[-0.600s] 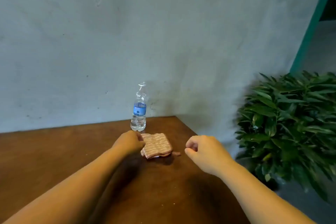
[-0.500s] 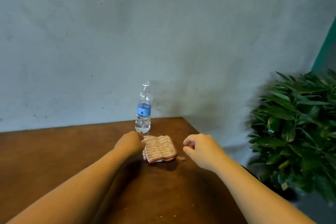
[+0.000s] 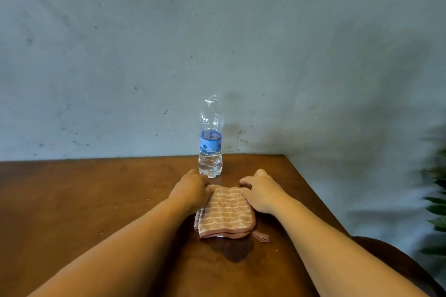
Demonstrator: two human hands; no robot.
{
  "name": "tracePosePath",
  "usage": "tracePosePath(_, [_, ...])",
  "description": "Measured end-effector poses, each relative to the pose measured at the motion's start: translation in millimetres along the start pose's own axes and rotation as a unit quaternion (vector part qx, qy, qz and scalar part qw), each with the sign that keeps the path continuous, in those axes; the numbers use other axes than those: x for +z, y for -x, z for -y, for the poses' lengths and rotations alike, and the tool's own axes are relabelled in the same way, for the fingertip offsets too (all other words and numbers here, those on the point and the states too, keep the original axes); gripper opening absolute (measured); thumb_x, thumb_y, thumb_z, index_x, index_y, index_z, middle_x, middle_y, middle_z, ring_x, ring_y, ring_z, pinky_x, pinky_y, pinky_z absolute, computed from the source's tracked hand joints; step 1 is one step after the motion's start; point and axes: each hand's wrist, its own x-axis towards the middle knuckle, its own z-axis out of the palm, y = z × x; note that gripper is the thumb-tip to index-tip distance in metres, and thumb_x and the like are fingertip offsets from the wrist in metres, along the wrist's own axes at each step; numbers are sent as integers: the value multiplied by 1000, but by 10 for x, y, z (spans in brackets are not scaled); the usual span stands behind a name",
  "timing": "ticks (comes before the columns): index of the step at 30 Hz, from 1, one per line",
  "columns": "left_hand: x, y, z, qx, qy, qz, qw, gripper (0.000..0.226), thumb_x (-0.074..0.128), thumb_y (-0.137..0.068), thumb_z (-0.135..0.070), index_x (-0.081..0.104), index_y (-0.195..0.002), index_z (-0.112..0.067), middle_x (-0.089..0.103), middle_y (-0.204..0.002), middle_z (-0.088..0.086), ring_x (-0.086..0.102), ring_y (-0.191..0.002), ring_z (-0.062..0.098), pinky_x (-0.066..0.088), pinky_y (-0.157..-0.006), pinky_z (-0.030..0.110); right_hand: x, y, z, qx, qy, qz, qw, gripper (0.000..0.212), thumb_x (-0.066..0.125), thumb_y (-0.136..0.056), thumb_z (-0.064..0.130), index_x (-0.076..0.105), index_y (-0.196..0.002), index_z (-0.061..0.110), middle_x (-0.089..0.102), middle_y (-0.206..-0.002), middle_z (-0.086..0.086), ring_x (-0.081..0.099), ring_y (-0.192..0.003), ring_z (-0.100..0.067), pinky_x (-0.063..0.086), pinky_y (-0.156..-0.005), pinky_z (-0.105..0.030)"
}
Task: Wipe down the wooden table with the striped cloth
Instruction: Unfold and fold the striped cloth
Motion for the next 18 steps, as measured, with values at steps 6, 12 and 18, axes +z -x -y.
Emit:
tracePosePath(6, [-145,136,-73,-7,76,-60,995,20,56,-95,-34,67,-100,-19,57,-101,0,58,-84,13,43,-69,25,-143,47,28,-84,-24,-47,995,7,58,-97,32,64,-98,30,51,-113,8,51,-105,-12,48,-88,-30])
tracePosePath(12, [-662,537,-12,-56,187,-117,974,15,59,-94,-29,66,-101,-18,68,-93,2,64,-86,17,53,-80,34,-520,301,378,-82,-354,68,929,9,61,-96,21,65,-98,13,70,-89,-5,67,-78,-17,57,-64,-30])
tracePosePath(18, [-1141,1137,191,-106,253,-192,942,16,63,-91,-32,60,-101,-21,63,-98,-2,61,-86,14,52,-70,27,-674,489,1106,-113,-538,135,825,3,64,-94,12,61,-94,10,68,-79,-4,68,-65,-13,56,-54,-25])
